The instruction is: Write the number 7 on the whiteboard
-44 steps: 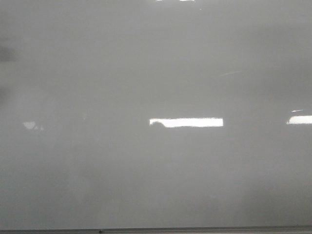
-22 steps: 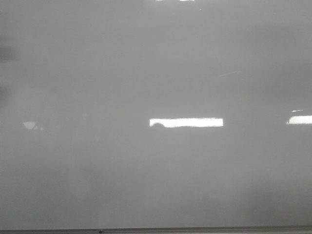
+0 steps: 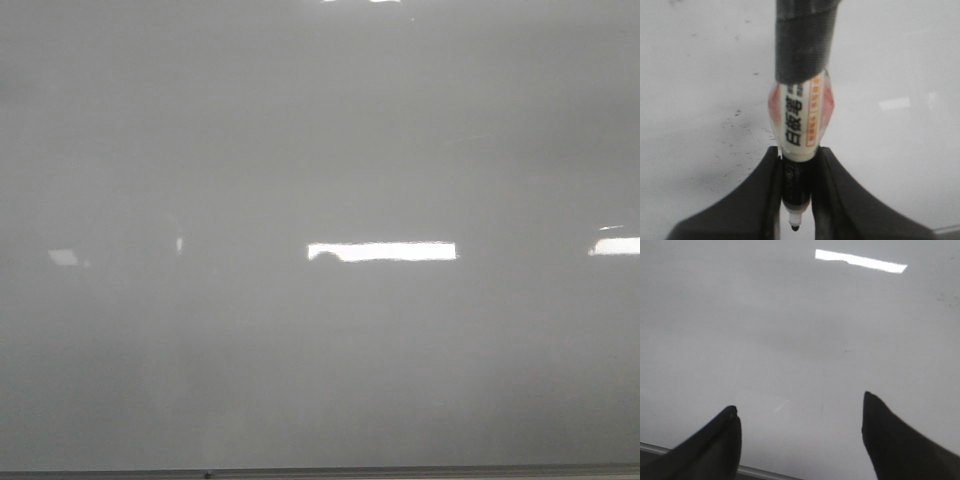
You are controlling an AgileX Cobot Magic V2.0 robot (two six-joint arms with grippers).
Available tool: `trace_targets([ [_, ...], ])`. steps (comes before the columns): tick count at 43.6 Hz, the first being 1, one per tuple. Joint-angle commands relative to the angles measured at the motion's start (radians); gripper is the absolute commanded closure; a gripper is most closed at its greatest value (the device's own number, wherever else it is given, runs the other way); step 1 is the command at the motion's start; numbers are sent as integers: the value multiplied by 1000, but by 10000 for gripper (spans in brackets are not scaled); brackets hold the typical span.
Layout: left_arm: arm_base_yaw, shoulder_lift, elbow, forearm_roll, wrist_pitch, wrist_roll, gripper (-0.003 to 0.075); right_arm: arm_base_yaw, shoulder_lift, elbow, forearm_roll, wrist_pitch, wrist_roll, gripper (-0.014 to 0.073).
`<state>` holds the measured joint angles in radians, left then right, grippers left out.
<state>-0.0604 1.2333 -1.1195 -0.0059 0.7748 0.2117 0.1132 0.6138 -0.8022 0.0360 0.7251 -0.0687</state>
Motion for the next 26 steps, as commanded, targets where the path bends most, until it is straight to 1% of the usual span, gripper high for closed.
trace_targets([
  [1, -56, -34, -76, -113, 73, 185, 741, 0, 18, -64, 0, -42, -7, 62],
  [4, -97, -30, -88, -199, 123, 291, 741, 0, 35, -78, 0, -32, -7, 62],
  [8, -164, -26, -90, -301, 152, 407, 741, 0, 70, -92, 0, -12, -7, 62],
  [11, -225, -16, -90, -326, 165, 465, 741, 0, 100, -100, 0, 2, -7, 62],
  [16, -343, 12, -90, -326, 181, 482, 741, 2, 154, -119, 3, 44, -30, 62],
  [19, -406, 34, -90, -321, 181, 486, 741, 6, 183, -132, 25, 72, -68, 62],
  [21, -454, 53, -90, -317, 181, 496, 741, 12, 203, -141, 49, 89, -105, 62],
  [26, -559, 94, -90, -317, 179, 541, 741, 44, 258, -169, 124, 144, -250, 62],
])
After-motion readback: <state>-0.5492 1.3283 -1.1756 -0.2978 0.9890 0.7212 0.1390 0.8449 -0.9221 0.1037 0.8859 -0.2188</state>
